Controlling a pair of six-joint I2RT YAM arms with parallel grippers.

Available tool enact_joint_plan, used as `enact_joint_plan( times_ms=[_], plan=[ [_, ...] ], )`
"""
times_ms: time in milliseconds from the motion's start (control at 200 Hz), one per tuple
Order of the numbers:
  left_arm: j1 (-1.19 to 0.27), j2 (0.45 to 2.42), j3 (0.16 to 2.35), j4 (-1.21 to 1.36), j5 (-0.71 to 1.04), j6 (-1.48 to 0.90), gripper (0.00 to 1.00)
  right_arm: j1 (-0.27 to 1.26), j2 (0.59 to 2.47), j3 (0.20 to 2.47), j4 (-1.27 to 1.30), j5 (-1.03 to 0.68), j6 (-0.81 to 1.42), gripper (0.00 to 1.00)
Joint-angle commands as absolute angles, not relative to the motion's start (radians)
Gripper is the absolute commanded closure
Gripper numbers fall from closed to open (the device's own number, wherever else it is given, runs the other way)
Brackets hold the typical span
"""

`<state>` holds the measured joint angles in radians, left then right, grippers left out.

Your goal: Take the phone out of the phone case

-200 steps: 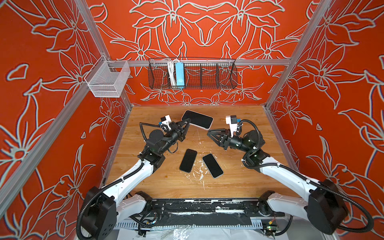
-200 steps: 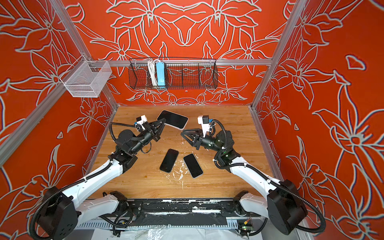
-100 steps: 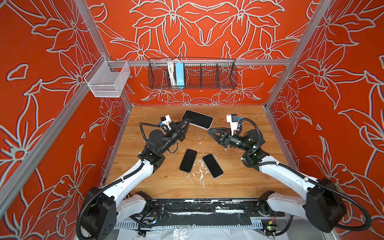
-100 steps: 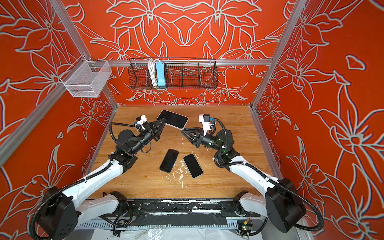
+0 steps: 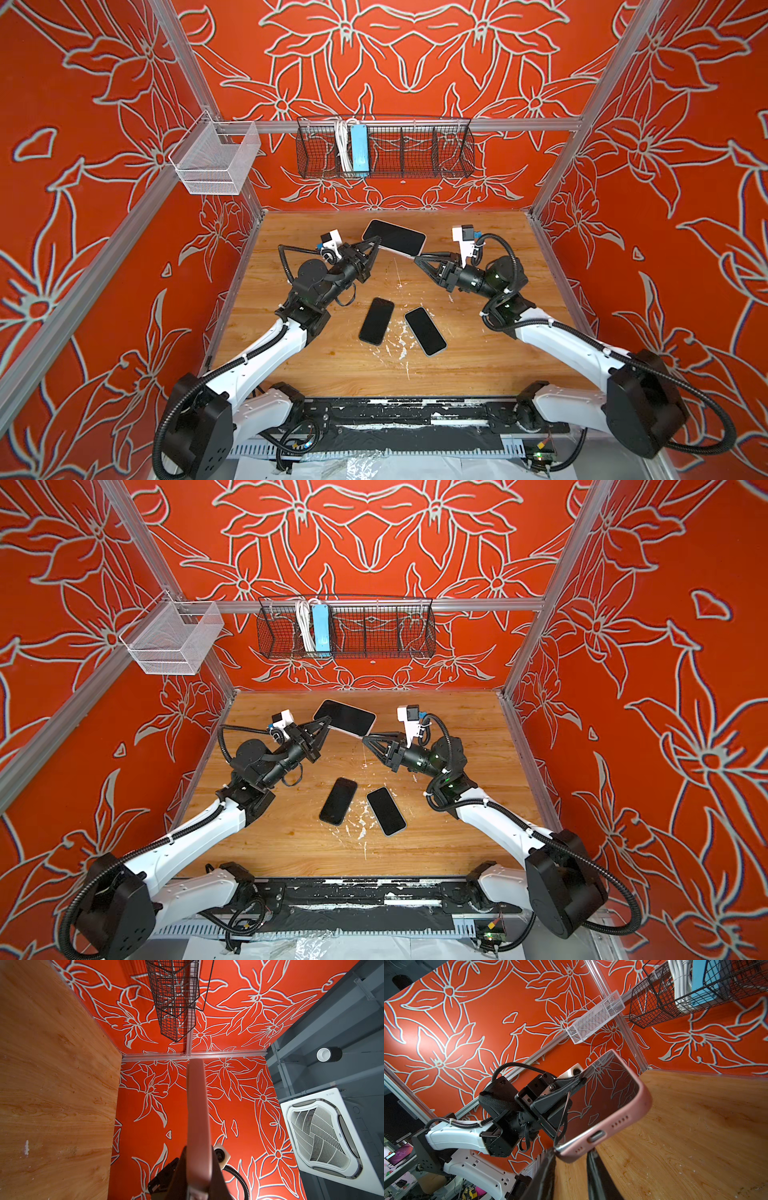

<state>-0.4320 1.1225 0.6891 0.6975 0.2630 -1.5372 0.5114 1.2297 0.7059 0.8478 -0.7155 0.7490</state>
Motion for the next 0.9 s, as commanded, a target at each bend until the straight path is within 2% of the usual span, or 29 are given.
enact_joint_plan(
  times_ms=[0, 170, 510, 896],
  plan=[
    [-0.435, 1.11, 0.715, 0.798, 0.272, -1.534, 1.0, 0.504, 1.233, 0.741, 0.894, -0.72, 0.774, 0.72],
    [-0.436, 1.109, 0.717, 0.801, 0.274, -1.536, 1.0, 0.504, 1.24, 0.744, 0.89, -0.719, 0.774, 0.72],
    [-0.437, 1.101, 0.729, 0.798, 0.283, -1.54, 1.0, 0.504, 1.261, 0.754, 0.887, -0.719, 0.769, 0.81],
    [-0.458, 1.103, 0.749, 0.801, 0.295, -1.547, 1.0, 0.502, 1.301, 0.765, 0.893, -0.712, 0.766, 0.84]
  ],
)
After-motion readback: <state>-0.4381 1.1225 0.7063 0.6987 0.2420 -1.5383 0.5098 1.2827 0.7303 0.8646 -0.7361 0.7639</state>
